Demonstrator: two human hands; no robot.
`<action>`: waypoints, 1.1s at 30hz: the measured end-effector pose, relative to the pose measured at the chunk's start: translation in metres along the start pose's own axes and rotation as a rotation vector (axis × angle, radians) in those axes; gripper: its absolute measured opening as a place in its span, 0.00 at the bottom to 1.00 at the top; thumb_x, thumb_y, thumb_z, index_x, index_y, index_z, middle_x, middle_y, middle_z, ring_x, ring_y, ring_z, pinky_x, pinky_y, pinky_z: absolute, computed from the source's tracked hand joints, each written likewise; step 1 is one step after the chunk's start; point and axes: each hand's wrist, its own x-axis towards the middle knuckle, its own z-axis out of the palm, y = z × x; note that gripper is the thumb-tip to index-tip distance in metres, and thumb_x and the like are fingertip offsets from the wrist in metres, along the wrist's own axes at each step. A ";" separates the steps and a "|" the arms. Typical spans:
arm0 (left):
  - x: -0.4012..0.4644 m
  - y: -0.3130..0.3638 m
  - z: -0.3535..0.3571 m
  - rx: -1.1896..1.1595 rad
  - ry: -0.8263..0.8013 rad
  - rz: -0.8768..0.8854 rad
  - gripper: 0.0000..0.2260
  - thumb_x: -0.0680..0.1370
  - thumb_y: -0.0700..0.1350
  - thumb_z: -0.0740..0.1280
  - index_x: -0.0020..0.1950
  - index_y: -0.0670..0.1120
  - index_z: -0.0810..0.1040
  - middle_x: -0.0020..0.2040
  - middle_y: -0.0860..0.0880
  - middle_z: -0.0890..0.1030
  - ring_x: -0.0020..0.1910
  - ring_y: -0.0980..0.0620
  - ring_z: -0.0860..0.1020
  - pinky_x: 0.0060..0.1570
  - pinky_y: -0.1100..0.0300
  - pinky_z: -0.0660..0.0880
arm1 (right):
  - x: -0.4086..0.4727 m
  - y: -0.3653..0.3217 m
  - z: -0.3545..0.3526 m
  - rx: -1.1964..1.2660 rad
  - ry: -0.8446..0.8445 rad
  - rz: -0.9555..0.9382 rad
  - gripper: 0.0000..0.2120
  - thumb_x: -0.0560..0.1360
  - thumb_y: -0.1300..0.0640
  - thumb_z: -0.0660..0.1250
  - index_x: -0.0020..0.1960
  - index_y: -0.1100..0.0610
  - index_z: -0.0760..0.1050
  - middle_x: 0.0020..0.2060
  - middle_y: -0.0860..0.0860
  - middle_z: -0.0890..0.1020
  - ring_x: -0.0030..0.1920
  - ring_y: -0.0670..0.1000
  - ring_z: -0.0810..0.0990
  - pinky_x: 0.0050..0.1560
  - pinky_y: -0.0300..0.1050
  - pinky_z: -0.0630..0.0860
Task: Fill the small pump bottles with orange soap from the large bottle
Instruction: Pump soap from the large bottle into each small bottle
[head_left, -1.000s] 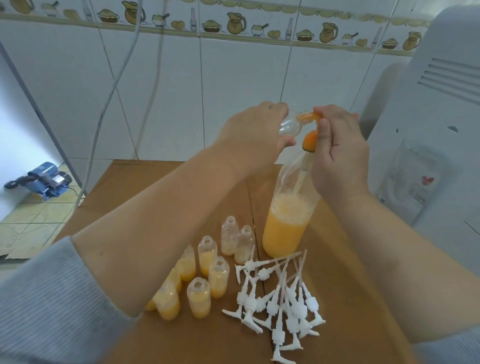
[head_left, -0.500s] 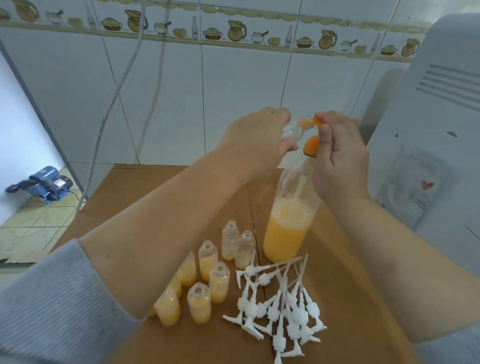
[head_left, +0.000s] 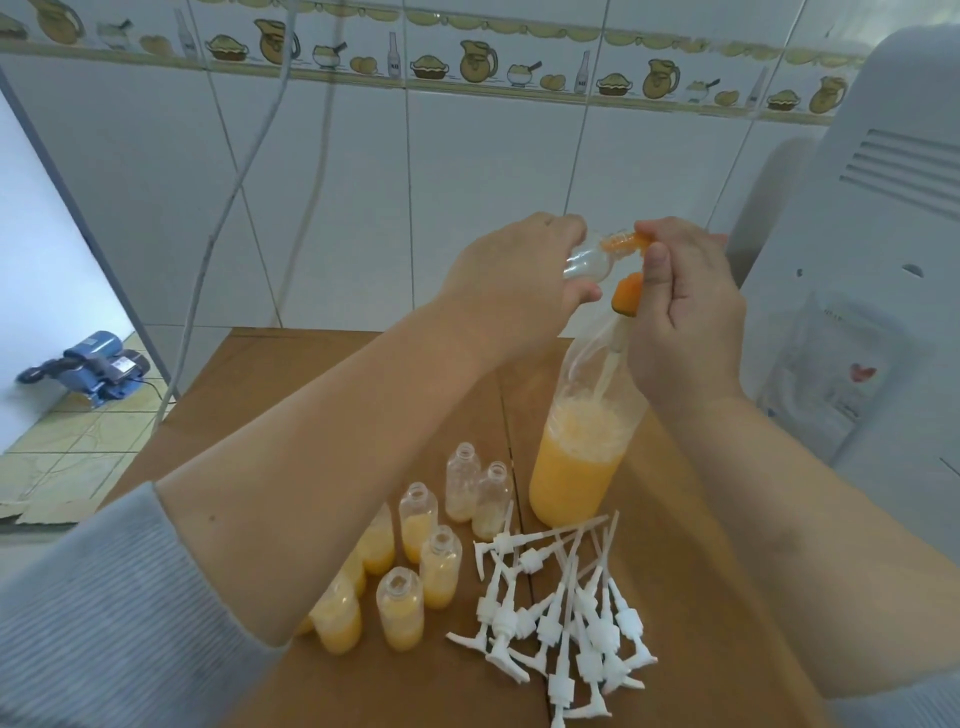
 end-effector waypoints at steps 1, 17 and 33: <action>0.000 0.001 -0.001 -0.005 0.005 0.005 0.15 0.78 0.54 0.64 0.60 0.48 0.72 0.54 0.51 0.76 0.50 0.50 0.74 0.49 0.55 0.71 | 0.001 0.000 -0.001 0.008 0.023 -0.013 0.15 0.82 0.60 0.53 0.59 0.63 0.76 0.53 0.48 0.76 0.57 0.39 0.70 0.65 0.65 0.66; -0.002 0.008 -0.002 -0.027 0.022 0.003 0.13 0.77 0.54 0.64 0.57 0.48 0.72 0.52 0.52 0.76 0.48 0.51 0.74 0.47 0.58 0.70 | -0.004 0.002 -0.001 0.019 0.053 -0.003 0.15 0.82 0.59 0.52 0.59 0.62 0.76 0.53 0.46 0.75 0.57 0.36 0.68 0.66 0.63 0.66; -0.004 0.009 0.004 -0.051 0.030 -0.013 0.13 0.76 0.53 0.66 0.56 0.47 0.73 0.51 0.52 0.76 0.48 0.51 0.74 0.46 0.58 0.69 | -0.007 0.001 0.002 0.002 0.066 -0.003 0.15 0.81 0.59 0.53 0.59 0.63 0.76 0.54 0.47 0.75 0.58 0.39 0.70 0.66 0.63 0.65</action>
